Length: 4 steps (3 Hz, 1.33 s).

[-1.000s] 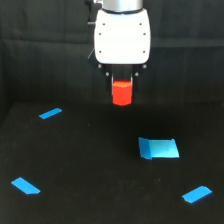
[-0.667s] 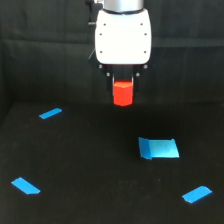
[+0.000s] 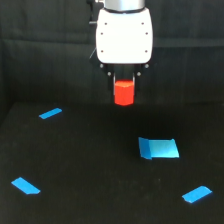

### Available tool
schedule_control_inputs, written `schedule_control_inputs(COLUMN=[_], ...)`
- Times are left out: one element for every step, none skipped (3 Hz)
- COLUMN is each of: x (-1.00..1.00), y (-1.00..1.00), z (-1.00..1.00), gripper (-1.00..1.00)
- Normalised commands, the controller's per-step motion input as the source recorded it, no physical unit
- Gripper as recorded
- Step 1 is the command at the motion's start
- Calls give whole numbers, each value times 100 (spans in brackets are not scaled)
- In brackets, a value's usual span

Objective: Pick up the red object from the table

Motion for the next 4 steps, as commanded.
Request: schedule_control_inputs(x=[12, 2, 1, -2], y=[-14, -7, -2, -5], z=[-2, -5, 8, 9], gripper=[-97, -100, -100, -89])
